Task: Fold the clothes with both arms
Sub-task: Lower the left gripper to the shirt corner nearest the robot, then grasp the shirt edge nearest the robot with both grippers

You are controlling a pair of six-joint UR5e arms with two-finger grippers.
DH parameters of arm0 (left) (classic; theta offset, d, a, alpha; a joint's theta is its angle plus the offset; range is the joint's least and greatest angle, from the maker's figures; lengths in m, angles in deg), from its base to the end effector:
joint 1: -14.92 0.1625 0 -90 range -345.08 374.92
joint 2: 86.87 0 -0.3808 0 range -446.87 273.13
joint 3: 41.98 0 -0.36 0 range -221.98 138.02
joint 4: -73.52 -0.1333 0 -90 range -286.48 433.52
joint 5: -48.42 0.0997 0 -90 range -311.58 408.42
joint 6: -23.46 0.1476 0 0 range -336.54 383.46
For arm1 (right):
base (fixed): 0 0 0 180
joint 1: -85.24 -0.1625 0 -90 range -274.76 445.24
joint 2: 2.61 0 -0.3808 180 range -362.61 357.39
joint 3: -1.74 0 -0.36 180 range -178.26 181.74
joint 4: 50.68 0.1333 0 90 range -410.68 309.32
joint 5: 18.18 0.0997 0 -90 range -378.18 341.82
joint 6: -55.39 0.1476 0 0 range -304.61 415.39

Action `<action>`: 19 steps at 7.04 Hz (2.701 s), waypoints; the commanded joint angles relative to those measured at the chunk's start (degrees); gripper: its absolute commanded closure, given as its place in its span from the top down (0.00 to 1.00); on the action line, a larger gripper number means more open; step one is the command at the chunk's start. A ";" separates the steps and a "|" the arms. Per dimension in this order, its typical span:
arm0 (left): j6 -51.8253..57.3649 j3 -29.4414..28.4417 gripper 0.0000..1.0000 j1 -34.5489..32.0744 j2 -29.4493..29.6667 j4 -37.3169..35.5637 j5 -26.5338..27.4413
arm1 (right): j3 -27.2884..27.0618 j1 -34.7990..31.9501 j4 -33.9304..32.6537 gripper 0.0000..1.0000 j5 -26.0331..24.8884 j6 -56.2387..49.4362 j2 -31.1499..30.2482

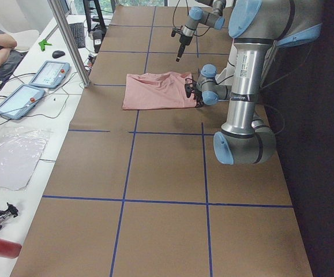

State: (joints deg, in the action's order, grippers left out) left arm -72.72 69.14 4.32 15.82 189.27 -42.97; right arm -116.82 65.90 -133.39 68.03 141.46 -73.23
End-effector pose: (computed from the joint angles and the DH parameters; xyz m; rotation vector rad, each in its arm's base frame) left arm 0.5271 -0.2306 0.3225 0.0181 1.0427 -0.2533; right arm -0.4672 -0.3156 0.2565 0.2549 -0.9348 0.2795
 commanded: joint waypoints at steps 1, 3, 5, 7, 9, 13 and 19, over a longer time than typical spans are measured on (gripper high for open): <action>-0.06 -0.11 0.63 0.76 0.40 0.00 -0.02 | 0.00 -0.08 0.00 0.98 0.00 0.06 0.05; -0.06 -0.20 0.60 0.76 0.23 0.00 0.07 | 0.00 0.00 0.00 0.98 -0.08 0.06 0.14; -0.06 -0.11 0.38 0.76 0.23 0.00 0.07 | 0.00 0.00 0.00 0.98 0.00 0.06 0.14; 0.03 -0.02 0.30 0.76 0.14 0.00 -0.02 | 0.09 0.00 0.00 0.98 0.00 0.06 0.14; 0.03 0.07 0.14 0.76 0.14 0.00 -0.02 | 0.70 0.09 0.00 0.97 -0.08 0.93 0.22; 0.20 0.86 0.00 0.68 -0.39 -0.09 0.07 | 4.64 2.19 -0.35 0.64 -0.26 13.55 3.20; 0.29 0.86 0.00 0.76 -0.03 -0.09 0.34 | 12.65 5.36 -7.91 0.67 0.18 23.16 10.94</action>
State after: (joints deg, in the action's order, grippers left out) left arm -72.49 69.99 5.08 15.77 189.18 -42.68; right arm -105.85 70.75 -140.80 68.16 163.56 -63.58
